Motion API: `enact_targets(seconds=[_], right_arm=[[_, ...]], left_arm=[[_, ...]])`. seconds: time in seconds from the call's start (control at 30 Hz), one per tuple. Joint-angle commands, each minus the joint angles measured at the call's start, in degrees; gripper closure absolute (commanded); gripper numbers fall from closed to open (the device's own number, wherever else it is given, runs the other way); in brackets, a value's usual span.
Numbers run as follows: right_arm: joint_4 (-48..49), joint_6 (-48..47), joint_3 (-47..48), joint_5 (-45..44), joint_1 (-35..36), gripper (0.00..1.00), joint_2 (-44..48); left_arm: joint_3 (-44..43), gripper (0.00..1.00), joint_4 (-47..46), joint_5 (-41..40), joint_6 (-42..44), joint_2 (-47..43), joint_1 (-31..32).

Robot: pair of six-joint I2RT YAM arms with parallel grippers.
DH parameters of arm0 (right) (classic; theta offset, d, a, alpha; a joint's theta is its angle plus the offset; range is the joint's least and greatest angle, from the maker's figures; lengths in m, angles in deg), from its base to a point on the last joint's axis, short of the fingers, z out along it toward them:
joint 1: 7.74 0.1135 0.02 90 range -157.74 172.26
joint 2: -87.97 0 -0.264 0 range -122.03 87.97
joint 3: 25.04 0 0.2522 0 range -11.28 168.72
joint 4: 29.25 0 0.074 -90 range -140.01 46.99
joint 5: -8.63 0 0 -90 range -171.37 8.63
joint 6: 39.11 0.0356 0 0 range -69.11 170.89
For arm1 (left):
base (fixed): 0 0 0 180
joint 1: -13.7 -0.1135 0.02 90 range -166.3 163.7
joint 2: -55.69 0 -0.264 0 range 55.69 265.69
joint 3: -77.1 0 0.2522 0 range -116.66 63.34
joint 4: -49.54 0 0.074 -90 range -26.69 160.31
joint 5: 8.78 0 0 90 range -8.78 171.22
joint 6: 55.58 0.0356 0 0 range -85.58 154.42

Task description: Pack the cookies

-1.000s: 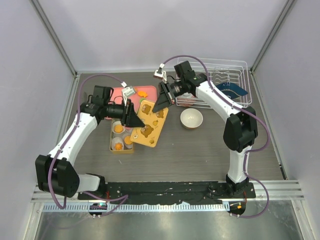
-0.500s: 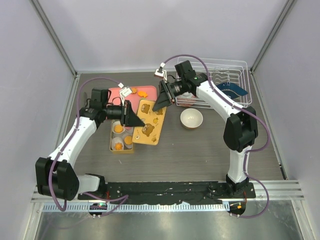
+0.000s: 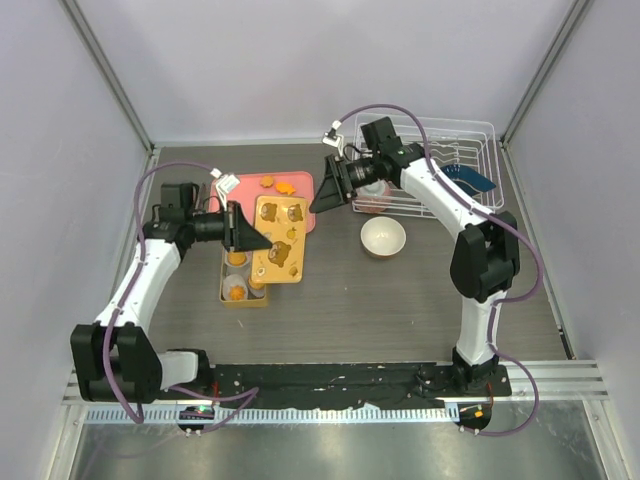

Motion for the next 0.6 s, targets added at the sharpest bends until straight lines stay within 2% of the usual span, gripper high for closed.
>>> enact_targets(seconds=[0.0, 0.07, 0.2, 0.27, 0.3, 0.33, 0.37, 0.4, 0.43, 0.5, 0.57], right_arm=[[-0.9, -1.3, -0.1, -8.8, -0.3, 0.37, 4.7], [-0.9, -1.6, -0.7, -12.0, -0.1, 0.37, 5.5], [-0.8, -2.1, -2.0, -17.6, 1.2, 0.37, 6.9], [-0.3, -2.1, -3.1, -21.2, 3.0, 0.37, 7.6], [-0.1, -2.0, -3.4, -22.5, 3.6, 0.37, 7.8], [0.1, -1.8, -4.1, -23.7, 4.4, 0.37, 7.9], [1.1, -1.6, -4.6, -25.0, 5.7, 0.37, 7.9], [1.5, -0.8, -4.9, -26.9, 6.6, 0.37, 7.9], [2.1, -0.3, -5.5, -28.0, 7.2, 0.37, 7.7], [2.8, 0.1, -5.5, -30.7, 9.1, 0.38, 6.5], [3.4, 0.6, -5.4, -31.7, 10.4, 0.39, 5.8]], left_arm=[[0.3, 1.0, 4.0, 3.0, 4.5, -1.1, -2.9], [0.1, 1.0, 6.7, 3.2, 5.8, -0.6, -5.9], [-1.4, 1.0, 13.7, 4.8, 14.7, 2.7, -9.5], [-4.2, 1.0, 21.6, 6.0, 19.9, 6.6, -12.1], [-5.4, 1.0, 29.5, 7.1, 23.1, 8.2, -12.9], [-7.1, 1.0, 34.1, 7.5, 31.4, 10.3, -14.3], [-10.0, 1.0, 38.9, 8.0, 35.9, 13.9, -15.0], [-11.6, 1.0, 49.1, 8.3, 40.5, 16.3, -15.4], [-13.0, 1.0, 54.5, 9.2, 51.7, 18.4, -16.4], [-16.1, 1.0, 65.3, 10.1, 63.9, 25.2, -17.4], [-15.9, 1.0, 68.2, 10.2, 64.1, 27.9, -18.8]])
